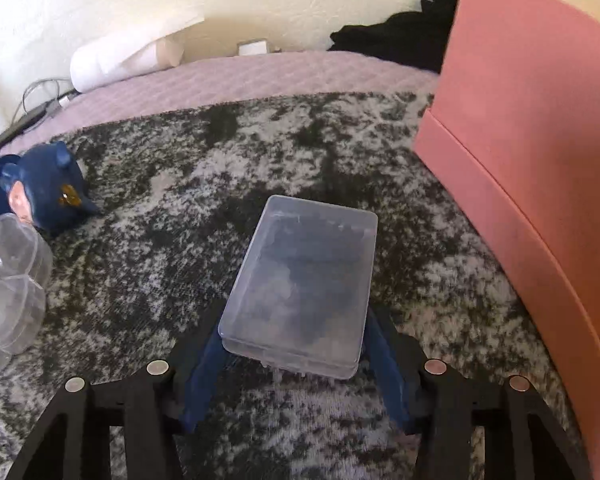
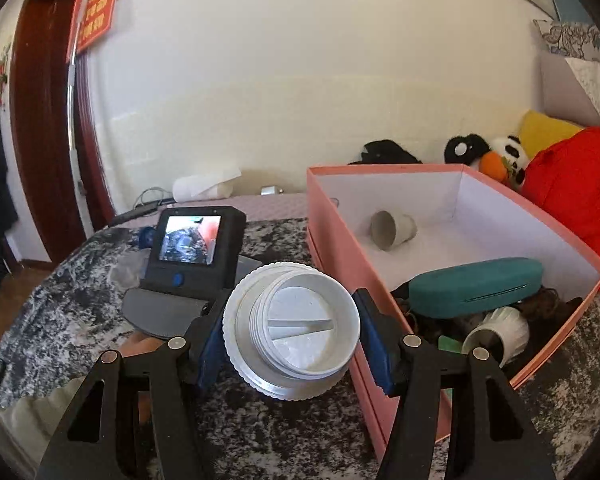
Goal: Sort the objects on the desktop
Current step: 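Grasp the white plastic fitting with the right gripper while the left grasps the clear plastic box, then carry fitting and clear box into the pink box and open both grippers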
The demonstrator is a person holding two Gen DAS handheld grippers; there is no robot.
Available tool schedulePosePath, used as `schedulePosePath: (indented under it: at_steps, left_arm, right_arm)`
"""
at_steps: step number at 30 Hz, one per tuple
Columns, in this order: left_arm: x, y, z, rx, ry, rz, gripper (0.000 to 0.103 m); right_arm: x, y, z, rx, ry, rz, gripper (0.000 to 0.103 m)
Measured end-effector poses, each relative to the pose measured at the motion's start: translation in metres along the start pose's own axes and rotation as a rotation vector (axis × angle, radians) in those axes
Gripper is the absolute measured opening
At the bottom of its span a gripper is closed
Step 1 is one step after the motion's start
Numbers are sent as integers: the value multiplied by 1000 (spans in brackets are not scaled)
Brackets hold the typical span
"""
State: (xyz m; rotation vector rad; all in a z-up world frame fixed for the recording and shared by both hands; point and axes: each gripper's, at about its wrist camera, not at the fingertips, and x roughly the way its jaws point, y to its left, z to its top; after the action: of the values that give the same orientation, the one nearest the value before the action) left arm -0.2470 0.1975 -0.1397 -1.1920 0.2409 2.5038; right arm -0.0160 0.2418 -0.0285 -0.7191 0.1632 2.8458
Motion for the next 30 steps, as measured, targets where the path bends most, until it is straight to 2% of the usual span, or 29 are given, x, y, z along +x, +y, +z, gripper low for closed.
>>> schedulePosePath:
  at_steps: [7,11,15,19,24,26,30]
  left_arm:
    - [-33,6,-22,8,3,-2,54]
    - [-64,16,-30,-3,-17,-19,54]
    - [-109,19,-27,3,-73,-35,54]
    - [-158,-7,-12,71,-165,-74,54]
    - [-189,-63,7,186,-226,-122,54]
    - [-191,-85,12,220,-232,-138,54]
    - [-179,-122,15,254,-207,-165,54]
  right_arm:
    - [-21,7,10,-51,-98,11,62]
    - [-42,-12,22,9,-170,32,62]
    - [-59,-40,33,90,-223,29,62]
    - [-61,-88,37,233,-211,3,62]
    - [-55,-149,33,392,-182,-26,62]
    - [-54,-166,33,402,-181,-70,62]
    - [-55,-175,32,328,-175,-255,62]
